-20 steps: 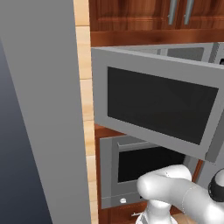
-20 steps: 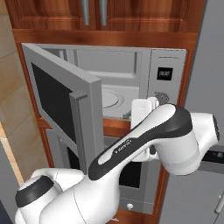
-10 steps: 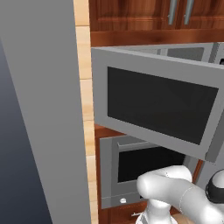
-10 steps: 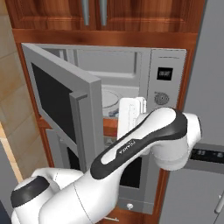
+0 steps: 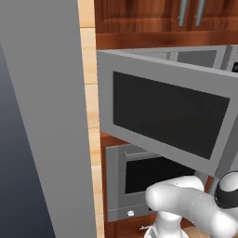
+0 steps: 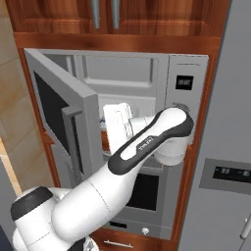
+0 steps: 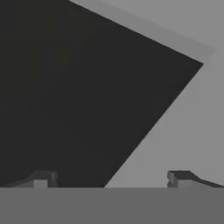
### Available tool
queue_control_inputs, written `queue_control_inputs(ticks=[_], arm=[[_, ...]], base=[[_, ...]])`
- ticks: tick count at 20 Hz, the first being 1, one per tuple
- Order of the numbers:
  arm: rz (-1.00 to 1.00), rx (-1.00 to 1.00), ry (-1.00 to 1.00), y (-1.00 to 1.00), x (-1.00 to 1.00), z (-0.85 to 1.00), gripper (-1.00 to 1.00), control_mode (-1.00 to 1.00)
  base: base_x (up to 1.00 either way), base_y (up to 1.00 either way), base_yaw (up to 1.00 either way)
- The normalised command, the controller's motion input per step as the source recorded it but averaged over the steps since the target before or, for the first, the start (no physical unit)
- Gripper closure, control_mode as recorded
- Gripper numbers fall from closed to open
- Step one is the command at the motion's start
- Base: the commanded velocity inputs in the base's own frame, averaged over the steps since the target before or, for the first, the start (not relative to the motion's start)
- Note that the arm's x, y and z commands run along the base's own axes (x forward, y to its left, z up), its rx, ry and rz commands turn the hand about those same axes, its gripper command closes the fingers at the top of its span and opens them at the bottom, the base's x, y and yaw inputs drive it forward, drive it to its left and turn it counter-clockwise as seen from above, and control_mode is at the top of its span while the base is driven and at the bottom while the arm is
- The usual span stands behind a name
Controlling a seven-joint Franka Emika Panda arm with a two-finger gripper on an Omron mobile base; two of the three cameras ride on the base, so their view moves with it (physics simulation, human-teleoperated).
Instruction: Place the sponge inside the microwave to prepare for sanitizing.
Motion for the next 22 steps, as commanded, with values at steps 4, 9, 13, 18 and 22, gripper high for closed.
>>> queue_control_inputs(ticks=[4, 9, 13, 18, 22], arm=[[0.11, 0.22, 0.1, 0.78, -0.91, 0.0, -1.0, -1.0], [-0.05, 0.08, -0.02, 0.87, -1.0, 0.0, -1.0, -1.0], [-0.26, 0.0, -0.09, 1.0, -0.85, -0.02, -1.0, -1.0], [-0.42, 0.0, -0.14, 1.0, -0.63, -0.04, -1.0, -1.0], [-0.46, 0.0, -0.23, 0.95, -0.53, -0.06, -1.0, -1.0]], base=[[0.0, 0.0, 0.0], [0.0, 0.0, 0.0], [0.0, 0.0, 0.0], [0.0, 0.0, 0.0], [0.0, 0.0, 0.0]])
